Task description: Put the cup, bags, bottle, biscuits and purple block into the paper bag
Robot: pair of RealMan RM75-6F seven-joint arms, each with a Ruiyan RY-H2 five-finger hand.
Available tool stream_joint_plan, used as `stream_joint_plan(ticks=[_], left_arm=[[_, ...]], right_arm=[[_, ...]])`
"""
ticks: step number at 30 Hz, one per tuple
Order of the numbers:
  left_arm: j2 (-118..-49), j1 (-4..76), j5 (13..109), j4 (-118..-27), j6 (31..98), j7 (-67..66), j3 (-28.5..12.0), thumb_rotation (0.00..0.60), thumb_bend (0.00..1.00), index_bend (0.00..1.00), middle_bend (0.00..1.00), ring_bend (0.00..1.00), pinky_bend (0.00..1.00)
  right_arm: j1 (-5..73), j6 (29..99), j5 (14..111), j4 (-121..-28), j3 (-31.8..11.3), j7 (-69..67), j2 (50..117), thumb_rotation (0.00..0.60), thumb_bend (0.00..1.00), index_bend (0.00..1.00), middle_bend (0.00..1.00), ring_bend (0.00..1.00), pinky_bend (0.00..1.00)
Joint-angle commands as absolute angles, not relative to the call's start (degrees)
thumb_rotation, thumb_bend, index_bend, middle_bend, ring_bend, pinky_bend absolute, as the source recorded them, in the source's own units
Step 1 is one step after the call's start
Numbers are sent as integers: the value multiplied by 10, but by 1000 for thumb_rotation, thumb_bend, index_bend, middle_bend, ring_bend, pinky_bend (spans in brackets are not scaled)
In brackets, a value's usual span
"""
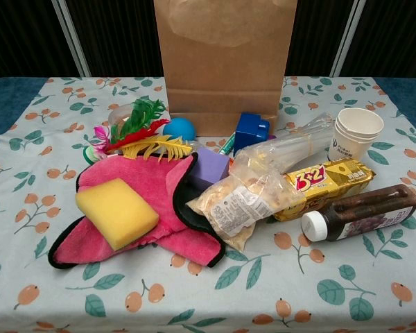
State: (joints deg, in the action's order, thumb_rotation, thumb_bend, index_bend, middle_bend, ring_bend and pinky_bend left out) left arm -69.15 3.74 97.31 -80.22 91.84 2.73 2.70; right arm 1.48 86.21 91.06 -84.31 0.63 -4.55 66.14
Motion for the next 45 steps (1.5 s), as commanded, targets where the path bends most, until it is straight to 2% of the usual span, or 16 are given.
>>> stream_joint_plan(ticks=[1, 14, 22, 28, 34, 38, 45], left_arm=[[-691, 37, 973, -803, 919, 28, 27, 600, 0, 87, 65, 62, 189], [-689, 44, 979, -814, 908, 28, 30, 600, 0, 87, 65, 63, 189], [-695, 51, 984, -807, 900, 39, 33, 600, 0, 87, 65, 62, 189], [-693, 50, 993, -811, 909, 46, 36, 600, 0, 87, 65, 62, 189], [-687, 53, 994, -811, 909, 56, 36, 600, 0, 87, 66, 62, 189], [-687, 55, 994, -810, 908, 60, 36, 600, 0, 87, 66, 62, 189], [-689, 58, 990, -804, 901, 67, 37, 600, 0, 87, 65, 62, 188]], right_arm=[[14, 862, 911, -842, 7, -46, 661, 600, 0, 19, 42, 0, 0], [20, 863, 912, -860, 0, -36, 649, 600, 0, 19, 42, 0, 0], [70, 819, 913, -920, -29, 15, 631, 600, 0, 20, 77, 0, 0], [163, 678, 802, -989, -91, 63, 627, 600, 7, 52, 126, 0, 0], [264, 539, 644, -985, -126, 176, 659, 600, 20, 54, 128, 0, 0], [319, 501, 566, -961, -128, 248, 692, 600, 34, 54, 126, 0, 0], [379, 489, 478, -922, -118, 312, 754, 600, 34, 54, 117, 0, 0]])
